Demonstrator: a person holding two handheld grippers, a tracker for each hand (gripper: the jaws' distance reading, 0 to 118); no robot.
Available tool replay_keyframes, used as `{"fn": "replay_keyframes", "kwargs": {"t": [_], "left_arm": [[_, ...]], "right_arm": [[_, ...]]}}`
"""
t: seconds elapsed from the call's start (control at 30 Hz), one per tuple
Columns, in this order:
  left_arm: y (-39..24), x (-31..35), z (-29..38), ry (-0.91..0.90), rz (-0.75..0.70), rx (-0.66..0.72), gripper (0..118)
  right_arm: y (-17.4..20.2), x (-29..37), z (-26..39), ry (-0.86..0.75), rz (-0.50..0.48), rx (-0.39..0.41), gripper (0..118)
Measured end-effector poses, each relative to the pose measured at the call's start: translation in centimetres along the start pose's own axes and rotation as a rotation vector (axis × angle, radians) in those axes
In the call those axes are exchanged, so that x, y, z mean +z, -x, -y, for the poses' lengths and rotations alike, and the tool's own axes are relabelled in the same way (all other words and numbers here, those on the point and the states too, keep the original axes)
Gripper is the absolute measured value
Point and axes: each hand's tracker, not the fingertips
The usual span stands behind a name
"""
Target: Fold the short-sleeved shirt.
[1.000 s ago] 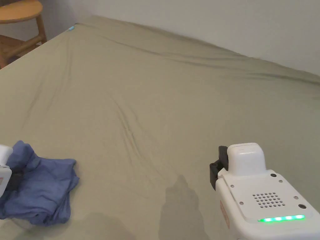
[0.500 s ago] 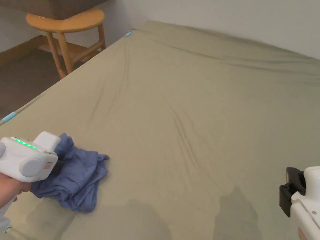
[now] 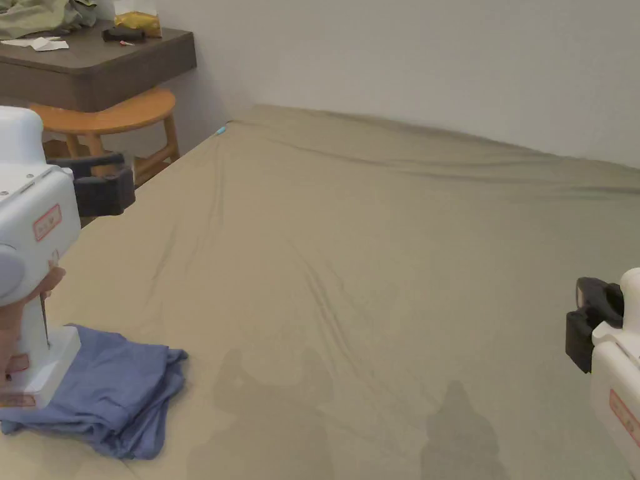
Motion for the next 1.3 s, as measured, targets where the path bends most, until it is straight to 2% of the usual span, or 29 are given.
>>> {"fn": "replay_keyframes", "kwargs": {"t": [0.1, 0.2, 0.3, 0.47, 0.5, 0.53, 0.57, 0.6, 0.63, 0.67, 0.8, 1.0, 1.3], "left_arm": [[-5.5, 3.9, -2.7, -0.165, 0.043, 0.041, 117], [-12.2, 7.4, -3.6, -0.228, -0.043, -0.026, 117], [-17.4, 10.4, -3.9, -0.213, 0.062, 0.016, 117], [-23.8, 13.7, -3.1, -0.155, 0.244, 0.067, 117], [-25.0, 14.4, -2.7, -0.155, 0.257, 0.058, 112], [-25.9, 15.0, -2.4, -0.154, 0.271, 0.053, 100], [-27.1, 15.6, -2.0, -0.159, 0.28, 0.049, 74], [-28.0, 16.3, -1.6, -0.166, 0.292, 0.037, 31], [-28.8, 16.7, -1.2, -0.167, 0.298, 0.019, 6], [-29.7, 17.2, -0.8, -0.165, 0.291, -0.014, 2], [-31.5, 18.9, 0.6, -0.192, 0.35, -0.107, 1], [-31.7, 19.4, 1.3, -0.163, 0.356, -0.093, 1], [-31.3, 18.8, 2.3, -0.124, 0.33, -0.112, 1]], "right_arm": [[-2.7, 2.9, -1.9, -0.077, 0.037, 0.007, 0], [-4.9, 5.9, -3.3, -0.13, 0.073, 0.032, 0], [-6.4, 8.5, -3.8, -0.187, 0.108, 0.067, 0], [-7.8, 11.2, -3.0, -0.217, 0.133, 0.059, 0], [-8.0, 11.5, -2.7, -0.221, 0.137, 0.052, 0], [-8.1, 11.7, -2.4, -0.221, 0.14, 0.047, 0], [-8.1, 11.9, -2.0, -0.223, 0.143, 0.042, 0], [-8.2, 12.1, -1.6, -0.223, 0.145, 0.037, 0], [-8.2, 12.2, -1.2, -0.221, 0.147, 0.035, 0], [-8.2, 12.2, -0.8, -0.218, 0.148, 0.032, 0], [-8.3, 12.4, 0.4, -0.205, 0.145, 0.026, 0], [-8.3, 12.4, 1.5, -0.195, 0.152, -0.032, 0], [-6.7, 11.7, 2.5, -0.187, 0.163, -0.033, 0]]}}
